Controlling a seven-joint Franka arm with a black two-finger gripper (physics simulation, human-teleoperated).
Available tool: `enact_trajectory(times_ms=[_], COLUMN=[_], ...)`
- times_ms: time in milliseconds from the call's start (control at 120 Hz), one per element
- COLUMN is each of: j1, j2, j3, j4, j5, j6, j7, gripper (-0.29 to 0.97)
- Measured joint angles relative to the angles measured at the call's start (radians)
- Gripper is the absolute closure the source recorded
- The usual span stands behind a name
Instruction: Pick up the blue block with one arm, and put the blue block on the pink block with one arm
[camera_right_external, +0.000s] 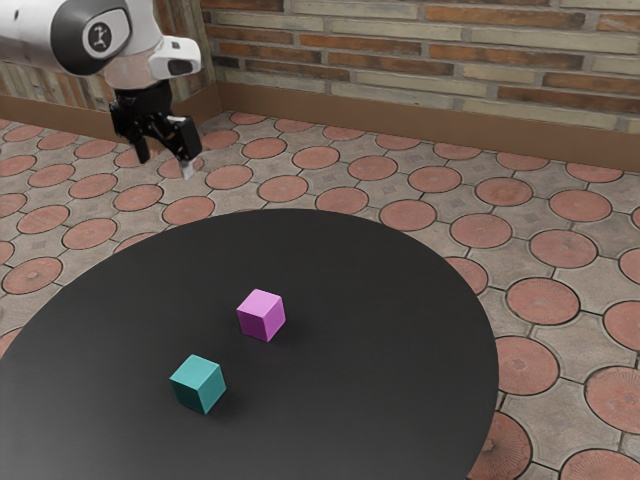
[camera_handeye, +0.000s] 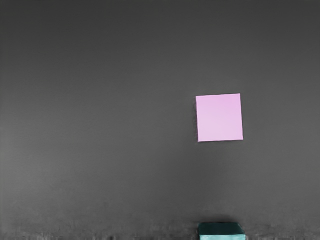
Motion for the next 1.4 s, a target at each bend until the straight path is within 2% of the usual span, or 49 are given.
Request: enact_trajectory(times_ms=[217, 350, 433, 675, 792, 975, 1125, 1400], j1=[0.014, -0.013, -0.03, 0.038, 0.034, -0.072, -0.049, -0.056], j2=[-0.002, 0.015, 0.04, 0.032, 0.025, -0.024, -0.062, -0.065], j3=[-0.018, -0.014, 0.017, 0.027, 0.015, 0.006, 0.006, 0.001], j4=[-0.046, -0.262, -0.318, -0.538, -0.587, -0.7, -0.793, -0.86], j5=[-0.004, -0.001, -0.011, -0.026, -0.025, -0.022, -0.026, -0.029], j6=[-0.034, 0.061, 0.086, 0.311, 0.404, 0.519, 0.593, 0.681], j7=[-0.013, -0.021, -0.026, -0.031, -0.034, -0.037, -0.041, -0.05], gripper=[0.0, 0.0, 0.0, 0.0, 0.0, 0.0, 0.0, 0.0])
